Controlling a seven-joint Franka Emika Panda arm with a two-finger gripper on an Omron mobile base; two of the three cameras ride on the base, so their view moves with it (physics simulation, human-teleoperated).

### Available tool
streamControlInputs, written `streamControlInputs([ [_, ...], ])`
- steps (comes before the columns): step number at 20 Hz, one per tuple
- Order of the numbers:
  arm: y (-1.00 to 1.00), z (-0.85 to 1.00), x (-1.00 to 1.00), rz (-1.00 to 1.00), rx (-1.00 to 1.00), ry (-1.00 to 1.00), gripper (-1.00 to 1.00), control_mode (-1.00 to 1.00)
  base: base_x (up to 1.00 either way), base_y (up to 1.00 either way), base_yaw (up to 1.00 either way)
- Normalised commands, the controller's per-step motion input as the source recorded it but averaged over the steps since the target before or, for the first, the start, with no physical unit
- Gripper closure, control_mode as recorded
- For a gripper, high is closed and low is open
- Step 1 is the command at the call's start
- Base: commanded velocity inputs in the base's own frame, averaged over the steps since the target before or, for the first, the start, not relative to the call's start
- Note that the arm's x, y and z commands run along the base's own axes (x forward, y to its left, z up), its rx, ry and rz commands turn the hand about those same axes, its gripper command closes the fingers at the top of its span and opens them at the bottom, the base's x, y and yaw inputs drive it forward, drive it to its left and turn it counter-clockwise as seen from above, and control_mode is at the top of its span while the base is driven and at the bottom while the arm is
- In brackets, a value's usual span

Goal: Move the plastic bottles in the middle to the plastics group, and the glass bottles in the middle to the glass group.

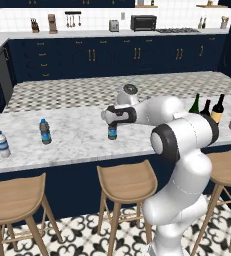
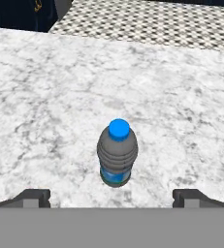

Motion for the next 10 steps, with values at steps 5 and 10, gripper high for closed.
streamControlInputs([
  [5, 0.0, -0.16, 0.11, 0.0, 0.0, 0.0, -1.0, -1.0, 0.0, 0.0, 0.0],
  [10, 0.0, 0.0, 0.19, 0.0, 0.0, 0.0, -1.0, -1.0, 0.0, 0.0, 0.0],
])
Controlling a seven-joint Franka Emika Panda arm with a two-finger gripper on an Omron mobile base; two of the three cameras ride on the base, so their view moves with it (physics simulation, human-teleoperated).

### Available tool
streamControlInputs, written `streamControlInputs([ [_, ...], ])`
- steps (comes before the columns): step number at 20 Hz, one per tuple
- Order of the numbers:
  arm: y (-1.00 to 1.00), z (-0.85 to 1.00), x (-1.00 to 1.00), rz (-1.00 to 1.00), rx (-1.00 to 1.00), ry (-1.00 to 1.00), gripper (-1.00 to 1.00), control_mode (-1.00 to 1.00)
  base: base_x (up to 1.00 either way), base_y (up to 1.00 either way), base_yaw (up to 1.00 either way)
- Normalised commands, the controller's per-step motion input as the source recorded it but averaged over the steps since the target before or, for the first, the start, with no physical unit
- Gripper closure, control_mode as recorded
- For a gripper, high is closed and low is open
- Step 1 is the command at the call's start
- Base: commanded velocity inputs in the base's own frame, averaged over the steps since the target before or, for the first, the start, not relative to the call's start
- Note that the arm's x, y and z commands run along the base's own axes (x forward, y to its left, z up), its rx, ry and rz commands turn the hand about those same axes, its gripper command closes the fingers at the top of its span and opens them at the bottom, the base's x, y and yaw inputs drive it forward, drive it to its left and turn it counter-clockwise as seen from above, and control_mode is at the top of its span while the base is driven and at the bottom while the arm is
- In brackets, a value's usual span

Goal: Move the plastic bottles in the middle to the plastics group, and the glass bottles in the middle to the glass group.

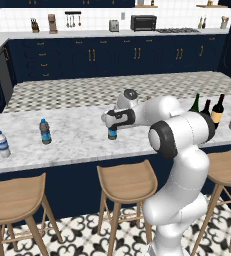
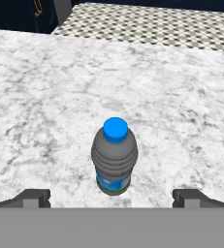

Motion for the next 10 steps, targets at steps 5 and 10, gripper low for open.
streamControlInputs([
  [5, 0.0, -0.01, 0.26, 0.0, 0.0, 0.03, -1.0, -1.0, 0.0, 0.0, 0.0],
  [10, 0.01, -0.13, 0.11, 0.0, 0.0, 0.09, -1.0, -1.0, 0.0, 0.0, 0.0],
])
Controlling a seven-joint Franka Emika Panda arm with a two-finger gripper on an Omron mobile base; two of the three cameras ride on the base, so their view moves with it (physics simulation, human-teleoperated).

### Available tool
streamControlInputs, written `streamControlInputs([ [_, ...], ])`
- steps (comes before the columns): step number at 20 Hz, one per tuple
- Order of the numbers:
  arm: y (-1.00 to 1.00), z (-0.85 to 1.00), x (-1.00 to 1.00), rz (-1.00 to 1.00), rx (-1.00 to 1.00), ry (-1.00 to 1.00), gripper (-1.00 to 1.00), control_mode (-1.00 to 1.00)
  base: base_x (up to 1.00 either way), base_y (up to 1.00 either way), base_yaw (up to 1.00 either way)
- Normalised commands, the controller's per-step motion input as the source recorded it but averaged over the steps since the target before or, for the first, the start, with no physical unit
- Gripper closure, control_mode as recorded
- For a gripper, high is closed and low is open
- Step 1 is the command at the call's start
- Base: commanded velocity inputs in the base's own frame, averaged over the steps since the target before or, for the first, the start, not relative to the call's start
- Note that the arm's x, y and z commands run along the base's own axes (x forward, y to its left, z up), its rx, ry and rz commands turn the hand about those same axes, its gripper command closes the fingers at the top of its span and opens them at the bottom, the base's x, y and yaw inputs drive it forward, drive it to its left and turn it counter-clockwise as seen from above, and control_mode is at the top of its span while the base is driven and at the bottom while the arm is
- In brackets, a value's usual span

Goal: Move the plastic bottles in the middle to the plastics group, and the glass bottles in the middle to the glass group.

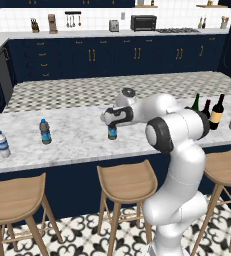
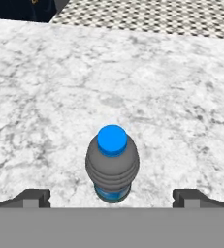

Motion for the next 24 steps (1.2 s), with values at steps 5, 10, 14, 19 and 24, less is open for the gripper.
streamControlInputs([
  [5, 0.03, -0.11, 0.05, 0.0, 0.0, 0.09, -1.0, -1.0, 0.0, 0.0, 0.0],
  [10, 0.04, -0.2, 0.22, 0.0, 0.0, 0.03, -1.0, -1.0, 0.0, 0.0, 0.0],
  [14, 0.01, -0.2, 0.18, 0.0, 0.0, 0.03, -1.0, -1.0, 0.0, 0.0, 0.0],
  [19, 0.0, -0.07, 0.12, 0.0, 0.0, 0.0, -1.0, -1.0, 0.0, 0.0, 0.0],
  [24, 0.01, -0.01, 0.1, 0.0, 0.0, 0.0, -1.0, -1.0, 0.0, 0.0, 0.0],
])
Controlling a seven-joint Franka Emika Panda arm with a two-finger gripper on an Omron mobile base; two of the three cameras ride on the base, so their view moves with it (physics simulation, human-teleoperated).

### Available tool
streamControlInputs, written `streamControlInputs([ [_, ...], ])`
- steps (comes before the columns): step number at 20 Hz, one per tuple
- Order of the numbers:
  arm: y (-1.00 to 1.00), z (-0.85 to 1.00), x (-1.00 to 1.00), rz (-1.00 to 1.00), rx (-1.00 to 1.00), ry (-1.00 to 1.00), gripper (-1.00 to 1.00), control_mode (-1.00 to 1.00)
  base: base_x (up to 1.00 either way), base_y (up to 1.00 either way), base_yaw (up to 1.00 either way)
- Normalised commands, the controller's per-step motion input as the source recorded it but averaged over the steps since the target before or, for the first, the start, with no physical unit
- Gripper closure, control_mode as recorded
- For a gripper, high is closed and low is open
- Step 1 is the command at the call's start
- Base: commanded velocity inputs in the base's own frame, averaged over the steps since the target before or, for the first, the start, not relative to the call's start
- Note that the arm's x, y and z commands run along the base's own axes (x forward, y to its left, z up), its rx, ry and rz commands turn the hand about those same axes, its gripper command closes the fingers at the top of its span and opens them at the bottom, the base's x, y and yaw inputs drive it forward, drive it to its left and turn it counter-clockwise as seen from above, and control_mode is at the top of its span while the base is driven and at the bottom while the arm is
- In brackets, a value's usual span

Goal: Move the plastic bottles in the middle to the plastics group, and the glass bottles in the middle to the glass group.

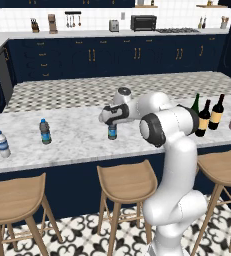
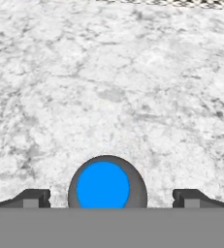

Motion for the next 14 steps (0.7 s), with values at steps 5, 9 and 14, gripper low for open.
streamControlInputs([
  [5, 0.0, 0.0, 0.0, 0.0, 0.0, 0.0, 1.0, -1.0, 0.0, 0.0, 0.0],
  [9, 0.0, 0.0, -0.05, 0.0, 0.0, -0.05, 1.0, -1.0, 0.0, 0.0, 0.0],
  [14, 0.16, 0.16, -0.31, 0.04, 0.01, -0.21, 1.0, -1.0, 0.0, 0.0, 0.0],
])
